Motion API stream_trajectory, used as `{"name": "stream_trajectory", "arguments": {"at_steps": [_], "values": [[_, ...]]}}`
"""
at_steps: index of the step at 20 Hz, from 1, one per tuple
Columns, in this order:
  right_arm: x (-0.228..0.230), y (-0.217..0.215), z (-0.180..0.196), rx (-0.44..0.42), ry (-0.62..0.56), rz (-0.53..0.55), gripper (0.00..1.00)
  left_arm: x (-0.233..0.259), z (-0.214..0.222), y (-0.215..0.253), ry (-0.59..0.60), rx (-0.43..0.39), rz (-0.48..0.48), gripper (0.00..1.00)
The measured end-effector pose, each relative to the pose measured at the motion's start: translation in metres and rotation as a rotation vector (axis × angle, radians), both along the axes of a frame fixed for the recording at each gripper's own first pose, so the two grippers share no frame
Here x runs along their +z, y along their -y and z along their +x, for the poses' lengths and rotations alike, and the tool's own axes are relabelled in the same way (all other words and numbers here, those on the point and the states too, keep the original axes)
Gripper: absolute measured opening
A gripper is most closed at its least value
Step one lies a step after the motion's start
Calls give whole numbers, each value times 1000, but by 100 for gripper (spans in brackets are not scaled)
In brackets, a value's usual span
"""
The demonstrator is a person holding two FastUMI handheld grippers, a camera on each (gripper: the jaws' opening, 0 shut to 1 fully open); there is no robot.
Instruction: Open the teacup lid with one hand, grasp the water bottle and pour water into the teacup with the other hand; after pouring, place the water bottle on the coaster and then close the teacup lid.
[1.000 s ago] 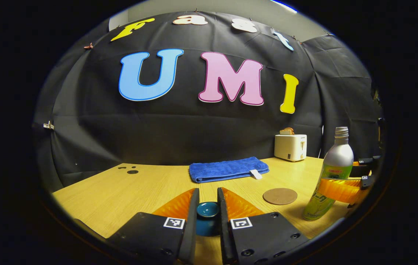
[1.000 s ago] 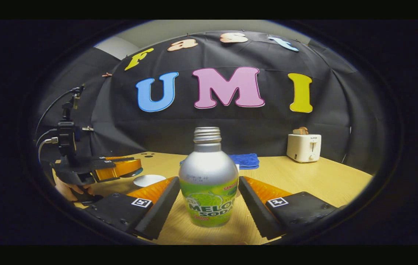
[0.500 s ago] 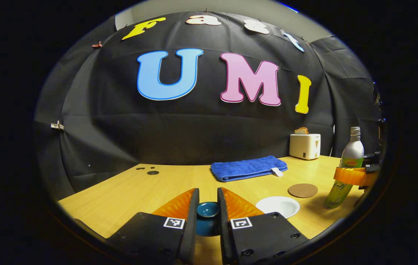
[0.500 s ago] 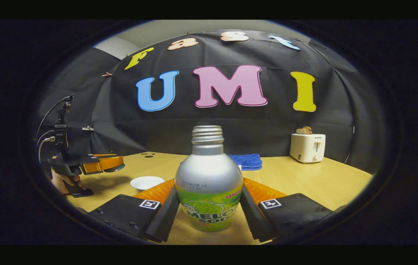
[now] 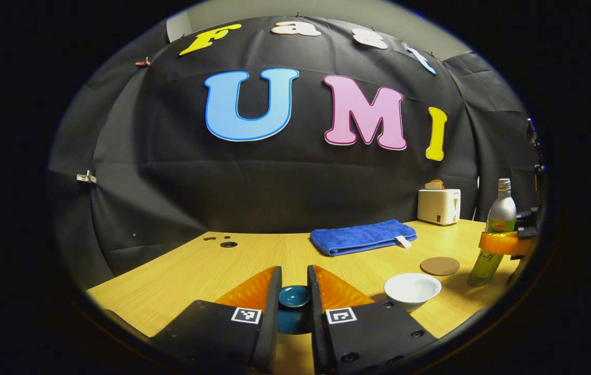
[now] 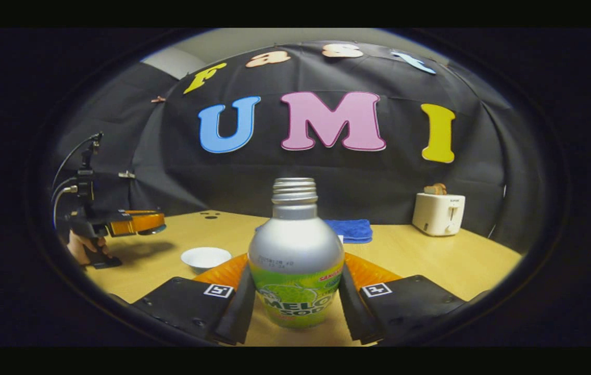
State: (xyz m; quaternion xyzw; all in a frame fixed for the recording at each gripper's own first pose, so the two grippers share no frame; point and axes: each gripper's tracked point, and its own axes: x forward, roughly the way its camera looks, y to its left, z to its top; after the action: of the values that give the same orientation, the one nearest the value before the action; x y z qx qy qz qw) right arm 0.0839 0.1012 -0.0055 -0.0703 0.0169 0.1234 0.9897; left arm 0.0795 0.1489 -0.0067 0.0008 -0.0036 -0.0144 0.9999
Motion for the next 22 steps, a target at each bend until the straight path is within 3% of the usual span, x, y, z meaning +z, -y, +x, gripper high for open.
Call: {"name": "stream_trajectory", "arguments": {"at_steps": [4,8,13,22], "values": [[27,9,21,1,73,-196,74,-1,0,-8,0,9,0,31],[36,16,52,-8,114,-492,74,-1,-1,-9,-1,8,1,31],[29,-1,69,46,230,-848,74,-2,0,-9,0,-1,1,31],[10,-43,84,178,381,-1184,74,-1,-1,-9,-1,-9,2,31]]}}
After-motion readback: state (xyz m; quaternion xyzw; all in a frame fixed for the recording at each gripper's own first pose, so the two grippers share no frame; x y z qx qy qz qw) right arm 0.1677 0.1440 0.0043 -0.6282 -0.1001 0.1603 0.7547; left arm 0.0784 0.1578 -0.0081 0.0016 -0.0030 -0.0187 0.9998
